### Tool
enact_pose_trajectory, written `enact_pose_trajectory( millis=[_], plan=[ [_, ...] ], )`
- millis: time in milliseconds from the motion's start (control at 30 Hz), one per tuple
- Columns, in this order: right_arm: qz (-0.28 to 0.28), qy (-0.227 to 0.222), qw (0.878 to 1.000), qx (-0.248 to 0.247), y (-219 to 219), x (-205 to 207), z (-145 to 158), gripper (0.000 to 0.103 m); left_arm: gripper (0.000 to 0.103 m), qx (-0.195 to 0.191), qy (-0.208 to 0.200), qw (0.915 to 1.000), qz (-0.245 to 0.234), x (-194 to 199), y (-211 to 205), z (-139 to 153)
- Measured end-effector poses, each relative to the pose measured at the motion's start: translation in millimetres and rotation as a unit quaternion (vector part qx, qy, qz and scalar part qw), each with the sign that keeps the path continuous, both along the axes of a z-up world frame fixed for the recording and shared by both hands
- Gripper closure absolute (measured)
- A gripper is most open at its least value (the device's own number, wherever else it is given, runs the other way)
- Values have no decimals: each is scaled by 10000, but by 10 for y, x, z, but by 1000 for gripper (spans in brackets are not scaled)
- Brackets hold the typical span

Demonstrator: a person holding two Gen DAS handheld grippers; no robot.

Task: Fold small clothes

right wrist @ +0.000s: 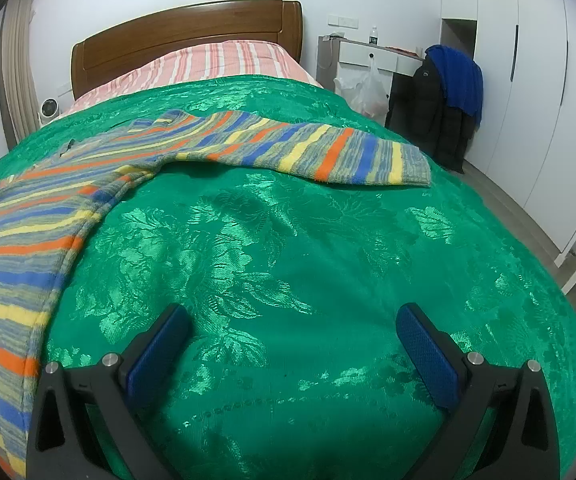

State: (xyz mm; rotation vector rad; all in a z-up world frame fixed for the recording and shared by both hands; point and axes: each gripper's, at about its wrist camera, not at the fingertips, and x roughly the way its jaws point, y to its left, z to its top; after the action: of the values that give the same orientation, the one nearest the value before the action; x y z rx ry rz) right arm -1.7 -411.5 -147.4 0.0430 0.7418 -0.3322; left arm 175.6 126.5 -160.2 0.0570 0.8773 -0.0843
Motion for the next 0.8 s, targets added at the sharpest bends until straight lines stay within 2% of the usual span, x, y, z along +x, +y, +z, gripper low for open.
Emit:
enact_pose_trajectory(
  millis=[133, 333, 400, 500, 600, 633, 700, 733, 800],
  plan=[
    [-13, 3, 10000, -24, 3, 10, 8, 1, 0, -58, 58, 9999, 89, 0, -6, 11],
    [9, -3, 10000, 4, 8, 6, 13, 1, 0, -139, 719, 9961, 490, -122, -25, 99],
    [42, -36, 10000, 69, 0, -13, 27, 1, 1, -343, 629, 9959, 559, -363, 5, 163],
    [153, -284, 9987, 393, -33, -101, 118, 1, 1, -895, 256, 9934, 672, -761, 94, 238],
    [366, -829, 9858, 1414, -178, -240, 286, 1, 1, -980, -77, 9922, 769, -963, 146, 253],
    [393, -976, 9775, 1826, -272, -256, 334, 1, 1, -938, -173, 9925, 764, -982, 161, 249],
    [386, -1189, 9534, 2747, -598, -204, 443, 1, 1, -852, -286, 9926, 813, -973, 203, 225],
    [292, -1249, 9475, 2929, -710, -176, 477, 1, 1, -833, -312, 9921, 880, -960, 231, 207],
    [-162, -1345, 9276, 3480, -1124, -98, 502, 1, 1, -887, -332, 9893, 1106, -933, 312, 129]
  ],
)
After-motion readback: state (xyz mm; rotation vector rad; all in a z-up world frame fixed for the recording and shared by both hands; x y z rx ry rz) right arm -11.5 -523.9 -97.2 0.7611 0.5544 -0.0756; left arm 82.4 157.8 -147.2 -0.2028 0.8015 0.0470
